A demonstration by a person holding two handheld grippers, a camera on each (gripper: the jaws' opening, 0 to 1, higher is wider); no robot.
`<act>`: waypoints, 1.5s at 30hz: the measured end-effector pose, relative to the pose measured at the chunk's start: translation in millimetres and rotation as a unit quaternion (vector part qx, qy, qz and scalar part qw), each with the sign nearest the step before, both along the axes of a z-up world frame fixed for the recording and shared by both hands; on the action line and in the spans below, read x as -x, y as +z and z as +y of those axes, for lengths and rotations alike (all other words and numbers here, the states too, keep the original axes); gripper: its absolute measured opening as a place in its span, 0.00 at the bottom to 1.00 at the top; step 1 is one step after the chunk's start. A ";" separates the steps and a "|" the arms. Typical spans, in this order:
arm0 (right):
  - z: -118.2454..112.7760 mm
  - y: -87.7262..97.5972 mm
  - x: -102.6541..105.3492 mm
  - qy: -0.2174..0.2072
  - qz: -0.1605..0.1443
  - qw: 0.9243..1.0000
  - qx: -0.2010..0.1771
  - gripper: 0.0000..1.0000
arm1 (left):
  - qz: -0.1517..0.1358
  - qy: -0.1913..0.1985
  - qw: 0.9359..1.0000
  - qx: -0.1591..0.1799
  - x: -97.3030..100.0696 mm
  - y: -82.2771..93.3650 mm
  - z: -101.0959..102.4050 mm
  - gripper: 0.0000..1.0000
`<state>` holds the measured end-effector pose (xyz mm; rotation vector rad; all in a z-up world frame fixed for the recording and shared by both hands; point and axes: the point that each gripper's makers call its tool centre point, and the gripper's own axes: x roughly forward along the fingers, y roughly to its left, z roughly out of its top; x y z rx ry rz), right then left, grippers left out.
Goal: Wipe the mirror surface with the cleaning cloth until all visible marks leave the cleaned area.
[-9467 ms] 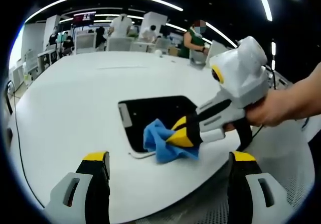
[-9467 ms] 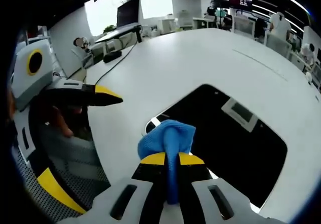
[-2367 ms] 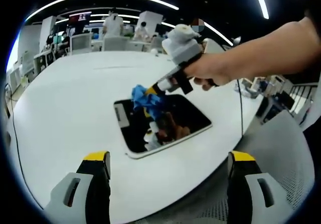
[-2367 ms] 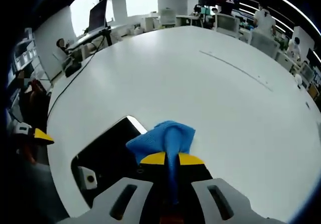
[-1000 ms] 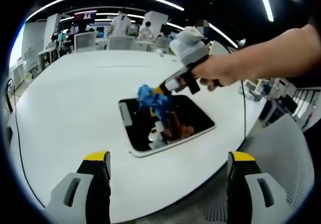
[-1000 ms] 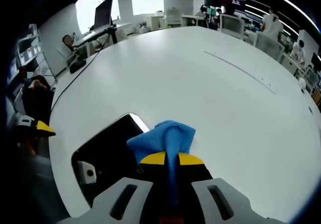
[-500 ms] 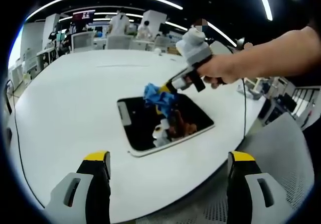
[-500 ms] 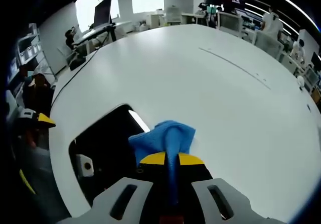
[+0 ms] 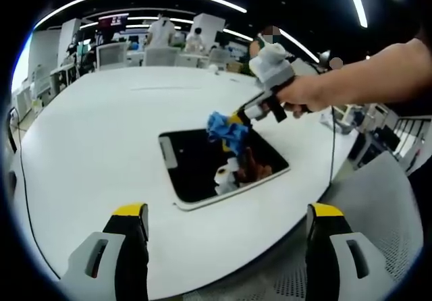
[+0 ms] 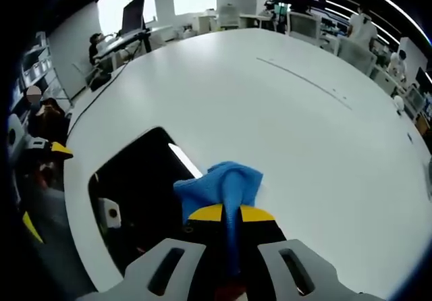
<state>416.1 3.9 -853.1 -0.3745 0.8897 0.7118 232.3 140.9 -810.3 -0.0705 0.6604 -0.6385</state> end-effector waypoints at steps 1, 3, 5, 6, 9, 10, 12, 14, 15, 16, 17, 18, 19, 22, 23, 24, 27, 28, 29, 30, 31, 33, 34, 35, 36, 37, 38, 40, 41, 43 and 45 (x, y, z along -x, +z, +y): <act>-0.9 0.1 0.5 -0.002 0.000 1.000 0.000 0.01 | 0.001 0.001 1.000 0.000 0.1 0.0 0.0 0.98; -1.0 0.3 1.6 -0.006 0.000 1.000 0.000 0.01 | 0.005 0.002 1.000 0.001 0.5 -0.7 0.1 0.99; -1.0 0.5 2.1 -0.016 -0.001 1.000 -0.002 0.02 | 0.012 -0.001 1.000 0.008 2.7 -0.1 -2.0 0.99; -0.8 0.6 2.6 -0.022 -0.002 1.000 -0.004 0.02 | 0.013 -0.002 1.000 0.012 2.8 1.8 -2.9 0.99; -0.4 0.4 3.1 -0.028 -0.003 1.000 -0.003 0.02 | -0.051 0.001 0.999 -0.002 -9.0 23.6 1.1 0.99; -0.8 -0.2 3.6 -0.029 -0.004 1.000 -0.002 0.02 | -0.056 0.014 0.998 0.019 -12.1 32.3 -0.1 0.99; -0.8 -0.6 5.5 -0.031 -0.005 1.000 -0.003 0.02 | -0.025 0.030 0.999 0.032 -13.4 32.9 0.7 0.99; -0.2 0.0 7.1 -0.030 -0.008 1.000 0.000 0.02 | -0.036 0.030 0.999 0.028 -17.0 37.0 -0.1 0.99; 0.3 0.3 7.8 -0.028 -0.009 1.000 0.001 0.02 | -0.042 0.031 0.998 0.027 -18.7 39.5 -0.9 0.99; 0.3 0.4 8.5 -0.028 -0.010 1.000 0.003 0.02 | -0.041 0.032 0.998 0.026 -18.9 39.3 -2.1 0.99; -0.3 0.2 8.0 -0.030 -0.009 1.000 0.003 0.02 | -0.038 0.033 0.998 0.023 -19.0 38.2 -3.7 0.99; -0.5 0.1 8.1 -0.032 -0.009 0.999 0.001 0.02 | -0.036 0.032 0.999 0.018 -18.0 37.4 -5.3 0.99; -0.7 0.2 9.4 -0.036 -0.008 0.999 -0.001 0.02 | -0.034 0.029 0.999 0.017 -15.6 37.3 -8.4 0.99; -1.0 0.1 12.6 -0.041 -0.009 0.999 -0.003 0.02 | -0.042 0.020 0.999 0.022 -10.8 38.9 -16.7 0.99; -1.0 -0.2 13.4 -0.043 -0.010 0.999 -0.004 0.02 | -0.045 0.011 0.999 0.015 -8.6 37.4 -19.8 0.99; -1.1 -0.3 14.1 -0.045 -0.009 0.999 -0.005 0.01 | -0.046 0.007 0.999 0.011 -7.5 36.9 -21.1 0.99; -0.8 -0.4 19.9 -0.049 -0.010 0.999 -0.006 0.01 | -0.049 0.007 0.999 0.010 -8.4 36.3 -19.4 0.99; -0.8 -0.4 21.2 -0.050 -0.010 0.999 -0.007 0.01 | -0.046 0.010 0.999 0.013 -8.9 35.8 -17.7 0.99; -0.8 -0.3 21.9 -0.050 -0.010 0.999 -0.007 0.01 | -0.046 0.010 0.999 0.014 -8.8 36.3 -17.3 0.99; -0.4 -0.4 24.1 -0.051 -0.010 0.999 -0.008 0.01 | -0.051 0.010 0.998 0.017 -8.3 39.0 -17.0 0.99; -0.3 -0.3 25.6 -0.051 -0.011 0.999 -0.008 0.01 | -0.053 0.009 0.998 0.018 -7.8 39.3 -17.5 0.99; -0.2 0.0 28.7 -0.053 -0.011 0.999 -0.009 0.01 | -0.048 0.005 0.999 0.014 -4.3 35.2 -18.4 0.99; -0.1 0.0 29.6 -0.053 -0.011 0.998 -0.010 0.01 | -0.047 0.003 0.999 0.012 -3.1 33.1 -18.4 0.99; 0.0 0.0 31.0 -0.053 -0.011 0.998 -0.010 0.01 | -0.046 0.003 0.999 0.010 -2.8 31.5 -17.8 0.99; 0.0 -0.1 31.7 -0.053 -0.012 0.998 -0.010 0.01 | -0.047 0.003 0.999 0.009 -3.2 31.9 -17.5 0.99; -0.1 0.0 34.0 -0.053 -0.012 0.998 -0.010 0.01 | -0.052 0.004 0.999 0.007 -4.6 32.7 -16.9 0.99; -0.1 0.0 35.7 -0.054 -0.012 0.998 -0.011 0.01 | -0.056 0.004 0.998 0.005 -5.1 33.0 -16.5 0.99; 0.2 0.4 40.5 -0.056 -0.011 0.998 -0.013 0.01 | -0.056 0.000 0.998 -0.002 -4.5 29.5 -16.4 0.99; 0.1 0.5 41.6 -0.056 -0.011 0.998 -0.013 0.01 | -0.054 -0.001 0.999 -0.002 -4.0 28.6 -16.5 0.99; 0.0 0.7 44.4 -0.058 -0.011 0.998 -0.014 0.01 | -0.059 -0.003 0.998 -0.005 -4.7 28.7 -16.3 0.99; 0.2 0.8 46.6 -0.059 -0.011 0.998 -0.015 0.01 | -0.068 -0.006 0.997 -0.022 -4.7 27.2 -14.3 0.99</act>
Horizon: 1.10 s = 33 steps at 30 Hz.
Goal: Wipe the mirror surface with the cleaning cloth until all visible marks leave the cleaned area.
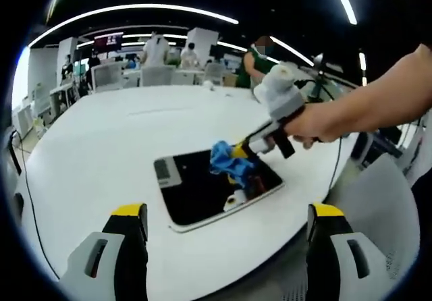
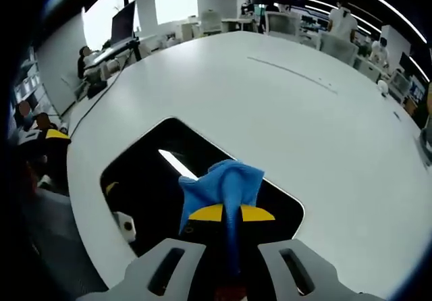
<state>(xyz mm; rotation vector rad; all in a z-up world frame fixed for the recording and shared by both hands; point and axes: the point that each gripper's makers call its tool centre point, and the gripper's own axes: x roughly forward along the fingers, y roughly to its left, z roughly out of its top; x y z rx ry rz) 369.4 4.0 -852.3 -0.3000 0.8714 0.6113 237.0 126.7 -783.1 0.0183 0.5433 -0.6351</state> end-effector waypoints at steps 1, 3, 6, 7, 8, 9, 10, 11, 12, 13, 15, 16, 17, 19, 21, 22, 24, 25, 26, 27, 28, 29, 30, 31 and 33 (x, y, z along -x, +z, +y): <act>0.1 0.1 1.7 -0.001 0.000 1.000 -0.001 0.01 | -0.002 -0.001 1.000 -0.004 -0.1 -0.7 0.4 0.99; 0.0 0.0 3.0 -0.003 -0.001 1.000 -0.002 0.01 | -0.003 -0.002 1.000 -0.005 -0.4 -0.8 -0.2 0.99; 0.1 0.2 7.4 -0.005 -0.003 1.000 -0.004 0.01 | -0.002 -0.003 1.000 -0.009 0.0 -2.1 0.5 0.99; 0.2 0.3 8.6 -0.005 -0.003 1.000 -0.005 0.01 | -0.001 -0.001 1.000 -0.008 -0.3 -2.7 1.1 0.99; 0.2 0.2 11.1 -0.006 -0.003 1.000 -0.005 0.01 | 0.003 0.002 1.000 -0.006 -0.5 -4.4 2.2 0.99; 0.3 0.2 13.0 -0.005 -0.004 1.000 -0.005 0.01 | 0.006 0.006 1.000 -0.006 -0.7 -5.7 3.3 0.99; 0.5 -0.1 14.2 -0.004 -0.007 1.000 -0.004 0.01 | 0.007 0.008 1.000 -0.008 -1.4 -7.2 5.1 0.99; 0.6 -0.2 15.3 -0.001 -0.010 1.000 -0.002 0.01 | 0.006 0.009 1.000 -0.008 -1.6 -7.1 5.5 0.99; 0.9 0.2 18.0 0.000 -0.013 1.000 -0.001 0.01 | 0.004 0.010 1.000 -0.010 -1.9 -6.8 6.0 0.99; 0.8 0.5 19.5 0.000 -0.014 1.000 -0.002 0.01 | 0.002 0.009 1.000 -0.012 -2.1 -6.6 5.9 0.99; -0.1 0.4 21.4 -0.007 -0.010 1.000 -0.012 0.01 | 0.000 0.007 1.000 -0.013 -2.0 -6.3 5.3 0.99; -0.3 0.3 22.5 -0.009 -0.008 1.000 -0.015 0.01 | -0.001 0.007 1.000 -0.015 -2.3 -6.2 5.8 0.99; 0.2 0.2 24.4 -0.009 -0.008 1.000 -0.014 0.01 | -0.003 0.007 1.000 -0.016 -2.4 -6.0 6.1 0.99; 1.2 0.1 28.8 -0.008 -0.010 1.000 -0.013 0.01 | -0.003 0.008 1.000 -0.014 -2.8 -5.7 6.2 0.99; 1.1 -0.2 30.5 -0.008 -0.012 1.000 -0.012 0.01 | -0.002 0.007 1.000 -0.011 -2.7 -5.6 5.7 0.99; 1.1 -0.3 31.3 -0.009 -0.012 1.000 -0.012 0.01 | -0.002 0.007 1.000 -0.010 -2.5 -5.5 5.3 0.99; 1.1 -0.3 35.3 -0.016 -0.011 1.000 -0.017 0.01 | -0.002 0.007 1.000 -0.010 -2.5 -5.3 5.3 0.99; 1.3 -0.4 38.4 -0.020 -0.011 1.000 -0.019 0.01 | -0.003 0.006 1.000 -0.009 -2.6 -5.1 5.3 0.99; 1.6 -0.6 40.4 -0.023 -0.012 0.999 -0.021 0.01 | -0.003 0.007 1.000 -0.010 -2.8 -5.2 5.5 0.99; 2.0 -0.6 42.4 -0.023 -0.014 0.999 -0.021 0.01 | -0.003 0.007 1.000 -0.009 -2.6 -5.3 5.5 0.99; 2.5 -0.3 45.6 -0.024 -0.016 0.999 -0.022 0.01 | -0.002 0.007 1.000 -0.010 -2.4 -5.5 5.5 0.99; 2.5 -0.1 47.4 -0.025 -0.016 0.999 -0.025 0.01 | -0.001 0.007 1.000 -0.010 -2.3 -5.6 5.5 0.99; 2.5 -0.1 49.8 -0.028 -0.016 0.999 -0.031 0.01 | -0.001 0.006 1.000 -0.009 -2.3 -5.5 5.4 0.99; 2.6 0.0 51.5 -0.030 -0.015 0.999 -0.034 0.01 | -0.002 0.006 1.000 -0.009 -2.3 -5.4 5.2 0.99; 3.3 -0.2 55.1 -0.031 -0.015 0.999 -0.035 0.01 | -0.001 0.005 1.000 -0.008 -1.9 -5.6 4.8 0.99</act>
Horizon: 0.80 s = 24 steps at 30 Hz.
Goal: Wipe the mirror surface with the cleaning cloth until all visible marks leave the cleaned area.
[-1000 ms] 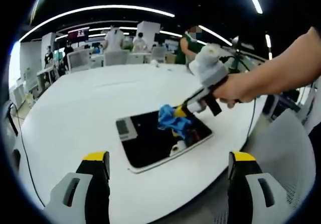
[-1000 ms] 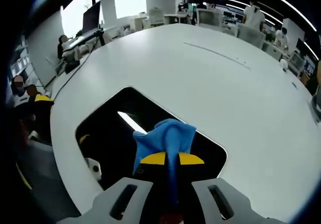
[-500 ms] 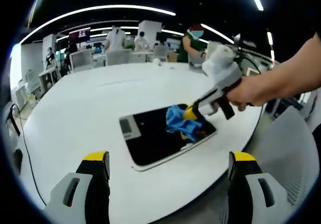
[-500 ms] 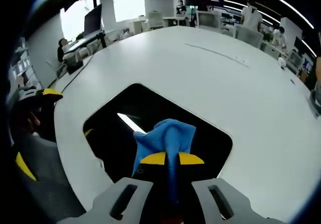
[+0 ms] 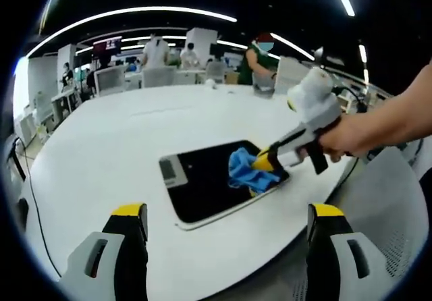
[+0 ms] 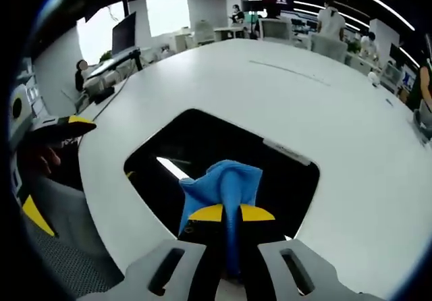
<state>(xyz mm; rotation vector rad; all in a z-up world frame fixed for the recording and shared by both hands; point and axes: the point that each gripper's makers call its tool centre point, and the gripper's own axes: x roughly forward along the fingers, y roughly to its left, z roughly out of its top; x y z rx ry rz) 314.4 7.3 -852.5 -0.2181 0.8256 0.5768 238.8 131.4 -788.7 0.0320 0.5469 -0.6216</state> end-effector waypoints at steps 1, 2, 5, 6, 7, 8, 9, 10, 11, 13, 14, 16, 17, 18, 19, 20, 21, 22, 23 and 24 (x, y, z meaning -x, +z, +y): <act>0.4 -0.1 1.6 0.000 -0.001 1.000 0.000 0.01 | 0.001 0.000 1.000 0.000 0.2 -0.2 0.0 0.99; 0.5 -0.1 2.7 0.001 -0.001 1.000 0.001 0.01 | 0.001 0.000 1.000 0.000 0.3 -0.3 0.0 0.99; 0.8 -0.3 5.9 0.001 -0.001 1.000 0.002 0.01 | 0.001 -0.001 1.000 0.000 0.6 -0.3 -0.3 0.99; 1.0 -0.3 7.7 0.001 -0.001 1.000 0.002 0.01 | 0.002 -0.002 1.000 0.001 0.9 -0.4 -0.7 0.99; 0.9 -0.4 8.7 0.001 -0.001 1.000 0.002 0.01 | 0.002 -0.003 1.000 0.001 1.0 -0.4 -0.9 0.99; 0.9 -0.5 10.4 0.002 -0.001 1.000 0.003 0.01 | 0.002 -0.003 1.000 0.001 1.1 -0.5 -1.0 0.99; 1.0 -0.5 11.4 0.002 -0.001 1.000 0.003 0.01 | 0.002 -0.003 1.000 0.001 1.2 -0.4 -1.0 0.99; 1.0 -0.6 12.8 0.002 0.000 1.000 0.003 0.01 | 0.002 -0.003 1.000 0.002 1.3 0.0 -1.3 0.99; 1.4 -0.5 14.3 0.002 0.000 1.000 0.003 0.01 | 0.001 -0.003 1.000 0.003 1.4 0.1 -1.3 0.99; 1.1 -0.4 15.9 0.002 -0.001 1.000 0.003 0.01 | 0.003 -0.003 1.000 0.004 1.5 -0.2 -1.5 0.99; 0.9 -0.3 16.5 0.002 -0.001 1.000 0.004 0.01 | 0.002 -0.003 1.000 0.004 1.4 -0.1 -1.5 0.99; 0.9 -0.1 18.1 0.002 0.000 1.000 0.002 0.01 | 0.001 -0.003 1.000 0.003 1.4 -0.1 -1.4 0.98; 0.6 -0.3 18.8 0.002 0.001 1.000 0.002 0.01 | 0.002 -0.003 1.000 0.003 1.4 -0.2 -1.4 0.98; 0.5 -0.3 19.6 0.002 0.001 1.000 0.002 0.01 | 0.003 -0.003 1.000 0.003 1.5 -0.4 -1.4 0.98; 0.5 -0.2 20.6 0.002 0.001 1.000 0.003 0.02 | 0.002 -0.004 1.000 0.004 1.6 -0.2 -1.5 0.98; 0.6 0.0 22.3 -0.002 0.007 1.000 0.000 0.02 | 0.002 -0.004 1.000 0.004 1.5 0.0 -1.7 0.98; 0.9 -0.1 23.3 -0.004 0.010 1.000 -0.003 0.02 | 0.001 -0.005 1.000 0.005 1.5 0.3 -1.9 0.98; 1.0 -0.2 26.3 0.000 0.008 1.000 -0.005 0.02 | -0.001 -0.005 1.000 0.008 1.1 1.3 -2.3 0.99; 1.2 -0.4 28.1 0.005 0.004 1.000 -0.005 0.02 | -0.005 -0.004 1.000 0.011 0.4 2.8 -2.6 0.99; 0.7 -0.3 30.4 0.004 0.004 1.000 -0.007 0.02 | -0.008 -0.003 1.000 0.013 0.0 4.0 -2.6 0.99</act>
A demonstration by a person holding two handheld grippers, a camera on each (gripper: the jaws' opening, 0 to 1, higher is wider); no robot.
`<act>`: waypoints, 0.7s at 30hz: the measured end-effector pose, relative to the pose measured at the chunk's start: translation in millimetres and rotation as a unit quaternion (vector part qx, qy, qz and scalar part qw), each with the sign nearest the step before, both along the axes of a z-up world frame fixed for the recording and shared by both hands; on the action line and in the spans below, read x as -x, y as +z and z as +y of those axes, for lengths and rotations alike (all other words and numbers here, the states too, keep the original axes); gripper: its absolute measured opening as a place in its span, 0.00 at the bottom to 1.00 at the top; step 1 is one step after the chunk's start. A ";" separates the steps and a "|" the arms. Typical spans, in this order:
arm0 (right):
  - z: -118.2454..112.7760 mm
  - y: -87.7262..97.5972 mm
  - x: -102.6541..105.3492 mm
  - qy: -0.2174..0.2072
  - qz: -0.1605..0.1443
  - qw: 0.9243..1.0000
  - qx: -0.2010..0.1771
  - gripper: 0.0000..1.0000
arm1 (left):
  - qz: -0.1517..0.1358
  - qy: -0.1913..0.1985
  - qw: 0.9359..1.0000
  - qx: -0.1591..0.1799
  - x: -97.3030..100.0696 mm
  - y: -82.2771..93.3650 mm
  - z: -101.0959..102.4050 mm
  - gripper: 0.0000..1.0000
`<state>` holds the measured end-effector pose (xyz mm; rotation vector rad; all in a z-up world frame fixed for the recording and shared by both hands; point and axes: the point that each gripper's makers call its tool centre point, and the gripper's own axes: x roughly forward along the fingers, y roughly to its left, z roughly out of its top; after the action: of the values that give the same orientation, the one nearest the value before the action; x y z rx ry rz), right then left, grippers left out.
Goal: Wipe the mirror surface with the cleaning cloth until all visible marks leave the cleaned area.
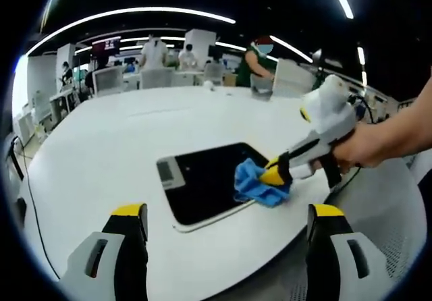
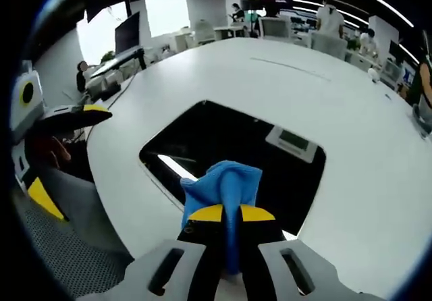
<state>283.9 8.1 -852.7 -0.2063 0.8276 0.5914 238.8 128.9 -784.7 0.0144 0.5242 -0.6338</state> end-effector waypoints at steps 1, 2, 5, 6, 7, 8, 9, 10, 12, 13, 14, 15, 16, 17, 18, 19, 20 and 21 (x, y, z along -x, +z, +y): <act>0.3 -0.3 1.9 0.001 -0.001 1.000 -0.002 0.02 | 0.002 0.000 1.000 0.000 0.4 -0.4 -0.1 0.99; 0.8 -0.3 3.4 0.006 -0.004 1.000 -0.002 0.02 | 0.005 0.000 1.000 -0.001 1.0 -1.3 -0.1 0.99; 1.9 0.7 4.8 0.012 -0.005 1.000 0.002 0.02 | 0.003 0.001 1.000 0.001 0.4 -0.3 0.0 0.99; 1.8 0.6 5.0 0.012 -0.004 1.000 0.001 0.02 | 0.004 0.001 1.000 0.002 0.9 -0.6 -0.3 0.99; 2.0 0.7 5.5 0.012 -0.005 1.000 0.001 0.02 | 0.005 0.001 1.000 0.002 1.1 -0.7 -0.3 0.99; 2.1 0.8 5.7 0.011 -0.006 1.000 0.001 0.02 | 0.005 0.001 1.000 0.002 1.0 -0.8 -0.2 0.99; 2.3 0.9 6.0 0.009 -0.006 1.000 -0.001 0.02 | 0.004 0.001 1.000 0.002 0.8 -0.6 -0.2 0.99; 2.3 1.0 6.4 0.008 -0.006 1.000 -0.002 0.02 | 0.004 0.002 1.000 0.002 0.5 -0.7 0.0 0.99; 2.6 0.9 7.4 0.007 -0.004 1.000 -0.004 0.02 | 0.006 0.001 1.000 0.000 0.8 -1.5 -0.1 0.99; 3.1 1.0 8.7 0.008 -0.004 1.000 -0.005 0.02 | 0.006 0.000 1.000 0.001 0.9 -1.3 -0.4 0.99; 3.5 1.0 10.1 0.009 -0.003 1.000 -0.005 0.02 | 0.004 0.000 1.000 0.000 0.8 -1.2 -0.5 0.99; 3.9 0.9 11.9 0.012 -0.004 1.000 -0.003 0.02 | 0.005 0.000 1.000 -0.001 1.0 -1.6 -0.5 0.99; 4.4 0.9 13.9 0.016 -0.005 1.000 -0.001 0.02 | 0.007 0.000 1.000 -0.001 1.2 -1.9 -0.6 0.99; 4.7 0.7 15.2 0.018 -0.006 1.000 0.000 0.02 | 0.008 0.000 1.000 0.000 1.3 -2.2 -0.7 0.99; 4.8 0.6 16.2 0.021 -0.007 1.000 0.000 0.02 | 0.008 0.000 1.000 -0.001 1.4 -2.2 -0.7 0.99; 4.5 0.3 16.0 0.021 -0.006 1.000 0.001 0.02 | 0.008 0.001 1.000 -0.001 1.4 -2.2 -0.7 0.99; 4.6 0.1 16.3 0.023 -0.006 1.000 0.001 0.02 | 0.009 0.001 1.000 -0.001 1.7 -2.3 -0.9 0.99; 4.6 0.2 16.9 0.024 -0.007 1.000 0.002 0.02 | 0.011 0.000 1.000 -0.001 2.1 -2.9 -1.1 0.99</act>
<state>267.0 12.7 -852.6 -0.2351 0.8126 0.6334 236.7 127.8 -787.6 0.0086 0.5466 -0.6333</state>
